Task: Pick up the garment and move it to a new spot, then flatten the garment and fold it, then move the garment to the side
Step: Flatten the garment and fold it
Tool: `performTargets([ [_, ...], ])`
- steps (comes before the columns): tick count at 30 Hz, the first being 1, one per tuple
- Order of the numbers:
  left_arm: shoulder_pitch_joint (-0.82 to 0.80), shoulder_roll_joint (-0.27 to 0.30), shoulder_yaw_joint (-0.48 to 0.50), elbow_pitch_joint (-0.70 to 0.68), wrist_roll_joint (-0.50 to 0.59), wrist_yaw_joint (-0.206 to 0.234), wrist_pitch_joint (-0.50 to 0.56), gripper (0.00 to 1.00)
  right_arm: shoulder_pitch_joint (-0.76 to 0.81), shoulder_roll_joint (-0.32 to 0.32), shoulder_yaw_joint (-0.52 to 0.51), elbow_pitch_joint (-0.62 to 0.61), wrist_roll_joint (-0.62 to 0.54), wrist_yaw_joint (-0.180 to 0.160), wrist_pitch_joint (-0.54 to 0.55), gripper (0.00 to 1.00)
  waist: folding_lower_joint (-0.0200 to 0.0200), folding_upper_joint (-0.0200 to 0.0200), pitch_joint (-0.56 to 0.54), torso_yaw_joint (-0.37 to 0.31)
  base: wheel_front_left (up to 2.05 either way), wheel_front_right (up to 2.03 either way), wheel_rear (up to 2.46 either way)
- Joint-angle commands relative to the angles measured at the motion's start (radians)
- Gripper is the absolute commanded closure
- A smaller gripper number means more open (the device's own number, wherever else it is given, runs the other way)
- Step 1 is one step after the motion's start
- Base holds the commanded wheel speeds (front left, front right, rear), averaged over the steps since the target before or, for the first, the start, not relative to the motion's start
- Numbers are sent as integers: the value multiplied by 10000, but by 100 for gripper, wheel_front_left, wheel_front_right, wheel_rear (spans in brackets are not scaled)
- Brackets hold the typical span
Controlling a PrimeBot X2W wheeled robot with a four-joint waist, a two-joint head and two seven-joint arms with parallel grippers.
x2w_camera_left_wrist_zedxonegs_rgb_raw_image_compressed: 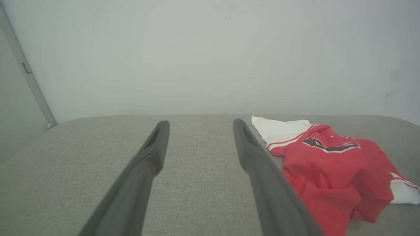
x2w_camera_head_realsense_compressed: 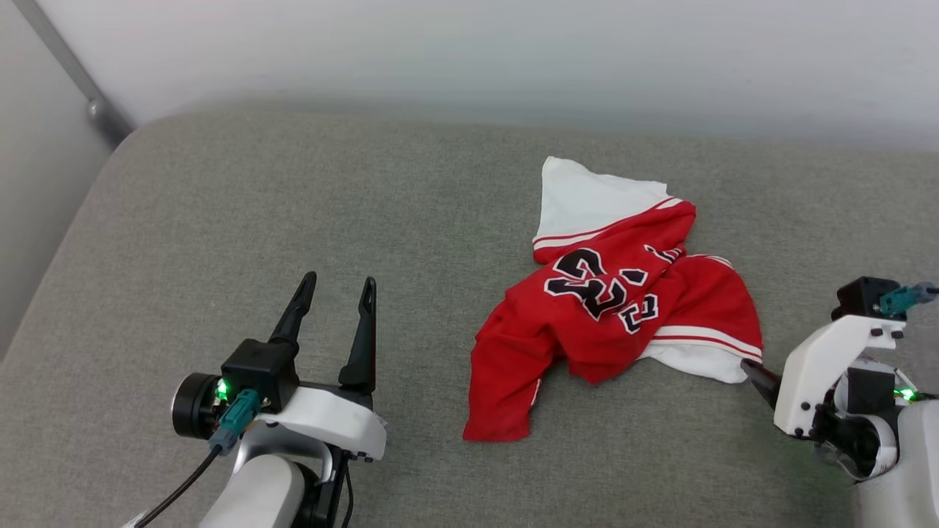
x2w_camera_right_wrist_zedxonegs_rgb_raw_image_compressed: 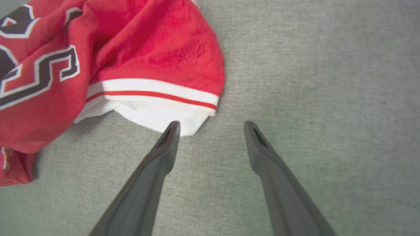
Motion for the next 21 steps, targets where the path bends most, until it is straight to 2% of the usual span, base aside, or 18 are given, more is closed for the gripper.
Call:
performTargets([
  [1,-228,-89,18,31,71,-40,-79,0,-292,-140,130,108,229,-7,233,0,-1,0,359,295,0,0,0],
  [8,-669,-279,48,104,201,-179,-189,0,-959,-343,677,906,579,-7,1089,0,-1,0,974,553,0,0,0],
  [12,-795,-364,78,147,221,-228,-216,0,-906,-233,809,1406,715,-7,1537,0,-1,0,1131,574,0,0,0],
  [13,-821,-376,101,159,256,-240,-227,0,-918,-186,836,1548,801,-7,1662,33,-1,0,1164,564,0,0,0],
  [15,-802,-405,139,187,302,-256,-238,0,-939,-130,969,1682,845,-5,1820,91,-1,0,1201,536,0,0,0],
  [16,-796,-414,162,203,312,-271,-244,0,-973,-99,1013,1716,937,-4,1908,100,-1,0,1213,515,0,0,0],
  [21,-760,-498,261,217,433,-352,-258,0,-1229,-320,1197,1618,1044,-5,2002,100,-1,0,1100,396,0,0,0],
])
